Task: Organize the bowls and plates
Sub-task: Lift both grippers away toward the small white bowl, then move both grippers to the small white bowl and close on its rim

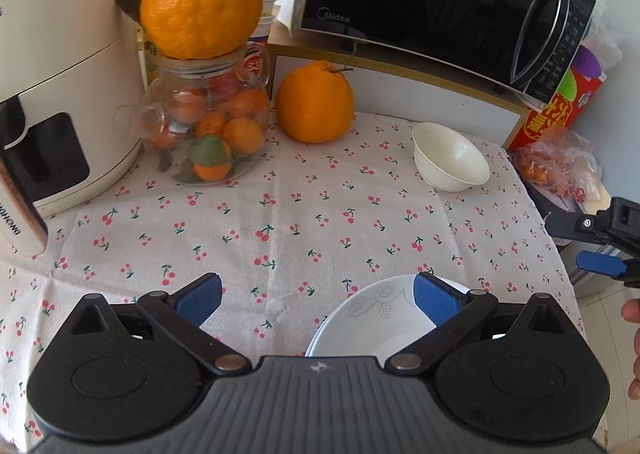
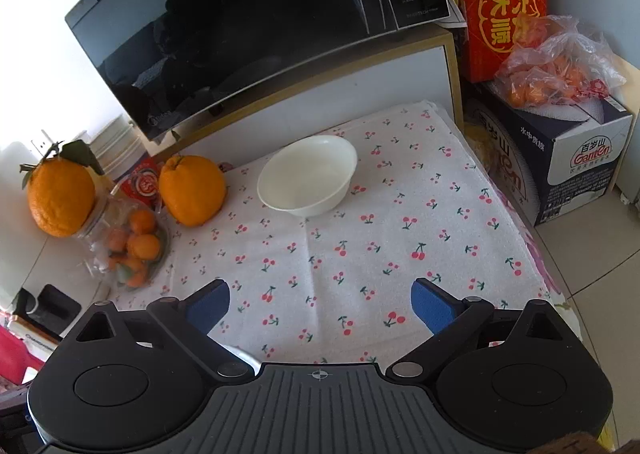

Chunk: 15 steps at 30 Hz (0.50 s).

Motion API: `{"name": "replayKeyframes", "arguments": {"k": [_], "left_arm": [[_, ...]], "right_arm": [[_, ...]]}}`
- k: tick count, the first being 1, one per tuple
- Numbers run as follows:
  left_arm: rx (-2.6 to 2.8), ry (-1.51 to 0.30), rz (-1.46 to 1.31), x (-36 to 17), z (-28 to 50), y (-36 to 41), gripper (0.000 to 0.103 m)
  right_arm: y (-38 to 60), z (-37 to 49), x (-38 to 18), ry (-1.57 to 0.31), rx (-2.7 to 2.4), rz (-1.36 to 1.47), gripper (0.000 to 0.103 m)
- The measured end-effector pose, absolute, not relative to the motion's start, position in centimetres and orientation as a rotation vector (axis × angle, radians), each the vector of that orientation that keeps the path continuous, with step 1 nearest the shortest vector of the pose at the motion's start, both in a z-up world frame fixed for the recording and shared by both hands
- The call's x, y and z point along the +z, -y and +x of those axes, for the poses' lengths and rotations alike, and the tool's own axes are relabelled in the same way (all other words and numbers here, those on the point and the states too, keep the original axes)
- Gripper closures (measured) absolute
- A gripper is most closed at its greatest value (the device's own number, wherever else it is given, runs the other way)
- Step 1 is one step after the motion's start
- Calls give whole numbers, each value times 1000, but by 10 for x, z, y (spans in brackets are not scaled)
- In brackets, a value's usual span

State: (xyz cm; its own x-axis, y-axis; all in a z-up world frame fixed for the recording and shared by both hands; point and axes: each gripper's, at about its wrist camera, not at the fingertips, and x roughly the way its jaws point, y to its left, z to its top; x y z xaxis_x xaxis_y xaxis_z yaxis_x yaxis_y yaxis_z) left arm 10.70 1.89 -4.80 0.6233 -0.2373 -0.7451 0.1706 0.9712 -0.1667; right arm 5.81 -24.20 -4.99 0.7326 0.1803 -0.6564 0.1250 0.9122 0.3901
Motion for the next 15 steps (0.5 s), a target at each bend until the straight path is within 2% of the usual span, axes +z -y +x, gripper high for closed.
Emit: {"name": "replayKeyframes", "arguments": {"k": [15], "left_arm": [[-333, -888, -83, -49, 188, 35, 1]], "right_arm": [[259, 125, -82, -774, -37, 572, 4]]}}
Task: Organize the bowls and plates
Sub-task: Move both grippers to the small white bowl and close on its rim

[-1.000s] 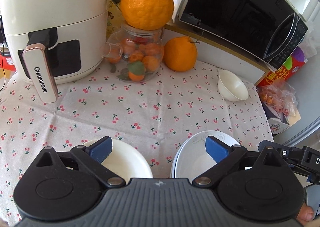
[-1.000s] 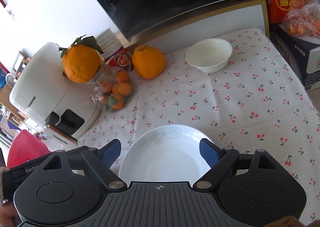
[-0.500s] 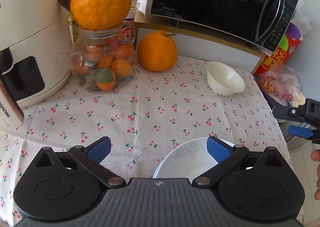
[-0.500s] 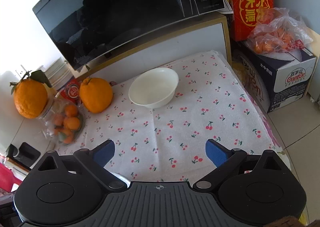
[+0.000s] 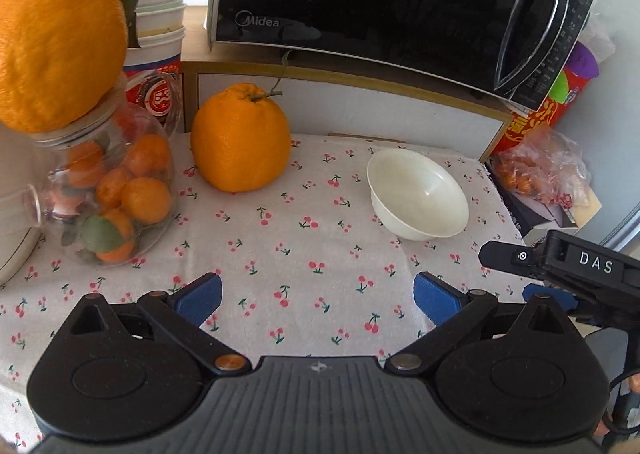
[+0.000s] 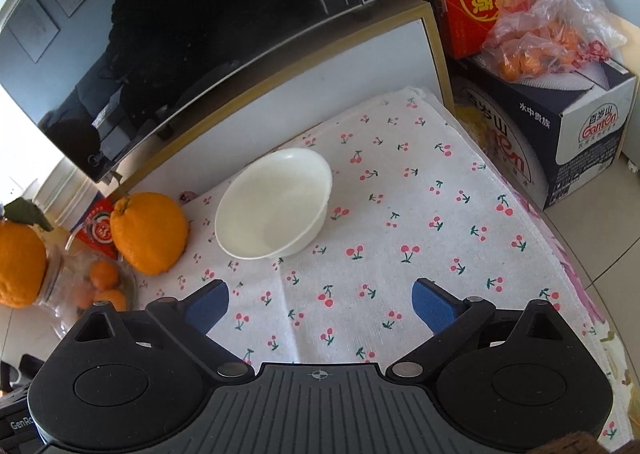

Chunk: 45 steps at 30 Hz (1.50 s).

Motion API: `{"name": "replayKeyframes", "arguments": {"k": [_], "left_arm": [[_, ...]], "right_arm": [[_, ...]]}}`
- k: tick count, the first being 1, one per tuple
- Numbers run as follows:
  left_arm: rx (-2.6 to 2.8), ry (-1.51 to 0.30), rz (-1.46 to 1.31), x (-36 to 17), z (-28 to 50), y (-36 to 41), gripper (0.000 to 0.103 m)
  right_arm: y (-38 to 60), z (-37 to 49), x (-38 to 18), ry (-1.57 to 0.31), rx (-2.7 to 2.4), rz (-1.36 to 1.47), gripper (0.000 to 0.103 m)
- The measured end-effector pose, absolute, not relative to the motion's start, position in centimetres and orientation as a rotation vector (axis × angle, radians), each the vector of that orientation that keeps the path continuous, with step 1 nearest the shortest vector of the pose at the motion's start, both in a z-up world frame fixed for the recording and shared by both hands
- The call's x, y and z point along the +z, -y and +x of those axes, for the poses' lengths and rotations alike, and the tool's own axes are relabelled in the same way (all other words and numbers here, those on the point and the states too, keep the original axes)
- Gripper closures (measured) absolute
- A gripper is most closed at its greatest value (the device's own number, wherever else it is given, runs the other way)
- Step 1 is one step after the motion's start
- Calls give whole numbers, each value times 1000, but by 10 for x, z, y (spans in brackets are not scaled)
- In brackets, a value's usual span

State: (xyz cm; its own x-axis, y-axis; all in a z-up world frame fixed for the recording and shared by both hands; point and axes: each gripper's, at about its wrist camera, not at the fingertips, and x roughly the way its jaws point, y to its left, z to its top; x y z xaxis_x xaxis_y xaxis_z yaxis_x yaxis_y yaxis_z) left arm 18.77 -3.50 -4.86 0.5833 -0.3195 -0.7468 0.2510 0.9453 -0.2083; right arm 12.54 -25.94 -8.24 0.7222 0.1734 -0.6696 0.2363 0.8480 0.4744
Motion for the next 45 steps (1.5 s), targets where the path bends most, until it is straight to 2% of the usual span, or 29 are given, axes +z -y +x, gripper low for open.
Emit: {"name": "replayKeyframes", "arguments": {"k": [6, 8, 11, 13, 14, 18, 22, 26, 34, 45], "left_arm": [[-434, -899, -181, -63, 217, 49, 4], [-452, -908, -233, -69, 226, 54, 8], [-471, -923, -316, -77, 238, 57, 22], [-479, -931, -375, -82, 244, 58, 36], [-478, -934, -401, -84, 247, 58, 38], [-466, -938, -463, -93, 258, 58, 47], [-468, -939, -507, -101, 264, 59, 58], [-445, -934, -563, -107, 265, 59, 65], [-353, -985, -669, -112, 269, 63, 89], [-255, -1106, -781, -111, 263, 51, 98]], "right_arm": [[274, 141, -97, -715, -26, 710, 4], [277, 146, -101, -690, -18, 739, 4], [279, 151, -104, -650, -8, 748, 8], [279, 153, -107, -634, -5, 746, 15], [280, 154, -109, -625, 2, 750, 18], [282, 155, -116, -615, 13, 771, 41], [286, 155, -123, -600, 7, 822, 56], [290, 156, -132, -587, 30, 925, 59], [292, 157, -144, -604, 49, 1036, 71], [290, 157, -141, -628, 34, 1018, 68]]}}
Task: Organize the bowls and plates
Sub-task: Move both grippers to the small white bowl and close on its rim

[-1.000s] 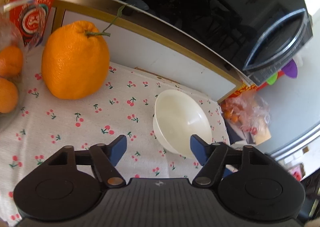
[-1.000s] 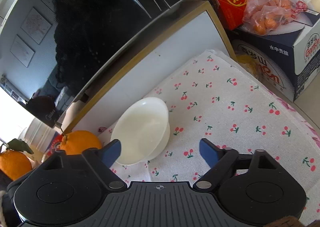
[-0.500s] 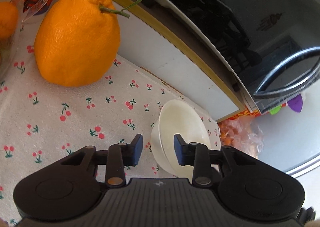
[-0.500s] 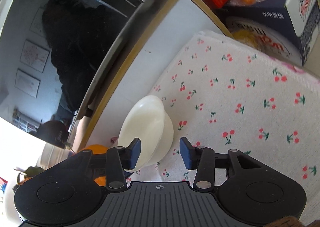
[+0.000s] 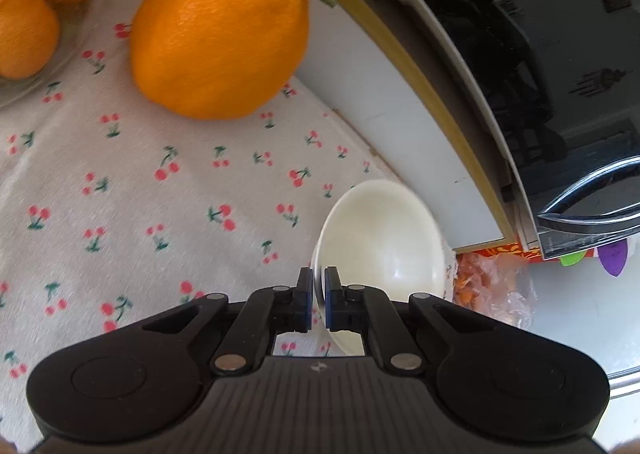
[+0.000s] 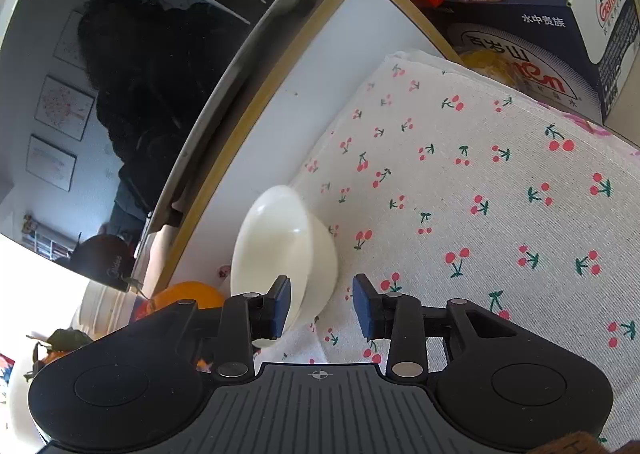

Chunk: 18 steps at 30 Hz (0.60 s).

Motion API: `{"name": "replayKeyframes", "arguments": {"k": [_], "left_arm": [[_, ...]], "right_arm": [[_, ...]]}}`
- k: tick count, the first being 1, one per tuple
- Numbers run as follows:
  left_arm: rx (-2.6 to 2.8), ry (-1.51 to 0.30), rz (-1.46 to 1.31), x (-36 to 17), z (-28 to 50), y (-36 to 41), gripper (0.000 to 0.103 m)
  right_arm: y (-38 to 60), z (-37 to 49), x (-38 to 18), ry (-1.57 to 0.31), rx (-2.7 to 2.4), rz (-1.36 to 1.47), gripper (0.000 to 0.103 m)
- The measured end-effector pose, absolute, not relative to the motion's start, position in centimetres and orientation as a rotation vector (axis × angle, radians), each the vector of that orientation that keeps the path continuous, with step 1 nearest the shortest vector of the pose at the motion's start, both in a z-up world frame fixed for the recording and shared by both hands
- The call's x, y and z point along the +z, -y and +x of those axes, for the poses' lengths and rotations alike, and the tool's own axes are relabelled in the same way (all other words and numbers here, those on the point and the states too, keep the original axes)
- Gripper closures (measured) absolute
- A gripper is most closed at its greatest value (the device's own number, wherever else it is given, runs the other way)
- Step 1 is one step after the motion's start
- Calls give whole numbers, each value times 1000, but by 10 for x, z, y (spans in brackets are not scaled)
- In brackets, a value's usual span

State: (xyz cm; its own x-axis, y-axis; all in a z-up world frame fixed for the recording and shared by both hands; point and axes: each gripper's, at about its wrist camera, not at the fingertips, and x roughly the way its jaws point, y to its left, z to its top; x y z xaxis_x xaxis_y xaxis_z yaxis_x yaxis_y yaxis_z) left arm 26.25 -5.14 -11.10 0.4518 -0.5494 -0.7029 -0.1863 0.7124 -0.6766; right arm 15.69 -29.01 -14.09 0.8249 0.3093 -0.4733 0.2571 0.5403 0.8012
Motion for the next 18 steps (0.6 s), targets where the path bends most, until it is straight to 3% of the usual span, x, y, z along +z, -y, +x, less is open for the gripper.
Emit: {"name": "replayKeyframes", "arguments": {"k": [18], "left_arm": [[-250, -1233, -756, -95, 233, 30, 97]], "right_arm": [[281, 157, -139, -655, 70, 1023, 68]]}}
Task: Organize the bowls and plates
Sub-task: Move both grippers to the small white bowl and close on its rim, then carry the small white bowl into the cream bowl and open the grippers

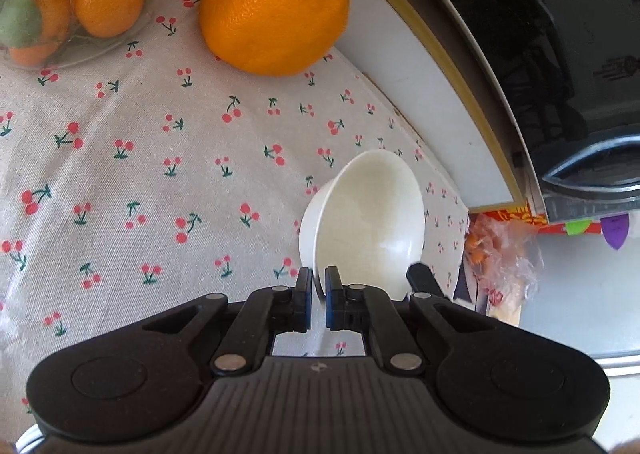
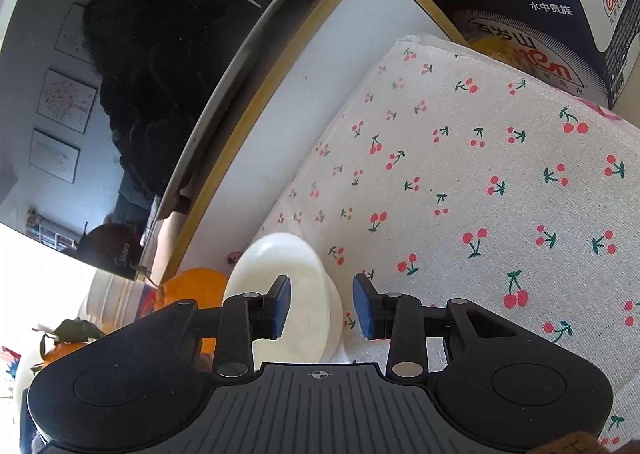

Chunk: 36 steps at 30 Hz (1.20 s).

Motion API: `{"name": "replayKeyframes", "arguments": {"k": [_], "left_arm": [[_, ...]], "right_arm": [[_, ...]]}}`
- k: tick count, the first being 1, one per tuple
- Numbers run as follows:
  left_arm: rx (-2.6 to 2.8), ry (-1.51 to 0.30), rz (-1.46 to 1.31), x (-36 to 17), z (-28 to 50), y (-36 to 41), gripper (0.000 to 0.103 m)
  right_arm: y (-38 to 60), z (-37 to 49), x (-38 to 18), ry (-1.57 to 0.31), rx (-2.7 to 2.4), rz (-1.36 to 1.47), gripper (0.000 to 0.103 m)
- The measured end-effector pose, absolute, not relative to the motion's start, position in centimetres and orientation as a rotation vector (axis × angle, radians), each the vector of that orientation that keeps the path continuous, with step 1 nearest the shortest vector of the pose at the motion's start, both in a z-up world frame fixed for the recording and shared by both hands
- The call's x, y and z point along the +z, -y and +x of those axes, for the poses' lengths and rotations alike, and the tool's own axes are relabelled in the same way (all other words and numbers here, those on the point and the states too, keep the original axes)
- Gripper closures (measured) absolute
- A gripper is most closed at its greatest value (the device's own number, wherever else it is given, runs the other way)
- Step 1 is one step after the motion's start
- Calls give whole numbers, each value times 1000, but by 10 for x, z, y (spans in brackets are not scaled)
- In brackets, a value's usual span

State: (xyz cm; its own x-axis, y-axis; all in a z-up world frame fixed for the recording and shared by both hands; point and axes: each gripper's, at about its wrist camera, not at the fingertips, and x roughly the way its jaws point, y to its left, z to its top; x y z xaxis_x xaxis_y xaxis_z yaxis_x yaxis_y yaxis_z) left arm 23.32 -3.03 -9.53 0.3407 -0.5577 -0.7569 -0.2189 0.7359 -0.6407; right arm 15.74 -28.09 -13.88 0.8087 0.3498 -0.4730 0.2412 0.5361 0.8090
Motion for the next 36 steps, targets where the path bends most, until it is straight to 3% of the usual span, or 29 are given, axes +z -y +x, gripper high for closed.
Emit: {"name": "replayKeyframes", "arguments": {"k": [2, 4, 5, 11, 15, 21, 36], "left_arm": [[-250, -1229, -721, -96, 232, 30, 93], [-242, -1189, -680, -95, 230, 29, 74], [-238, -1163, -658, -94, 230, 34, 73], [-223, -1056, -560, -92, 234, 42, 73], [-255, -950, -574, -90, 236, 44, 80], [-250, -929, -524, -79, 231, 48, 90], [-262, -859, -442, -35, 181, 28, 88]], "right_arm": [[280, 158, -139, -661, 65, 1020, 68], [278, 159, -140, -676, 64, 1012, 68], [277, 159, -140, -679, 65, 1007, 68], [270, 160, -135, -678, 86, 976, 68], [265, 159, -131, -679, 102, 959, 70], [259, 154, -115, -653, 132, 921, 70], [224, 109, -58, -608, 219, 805, 70]]}}
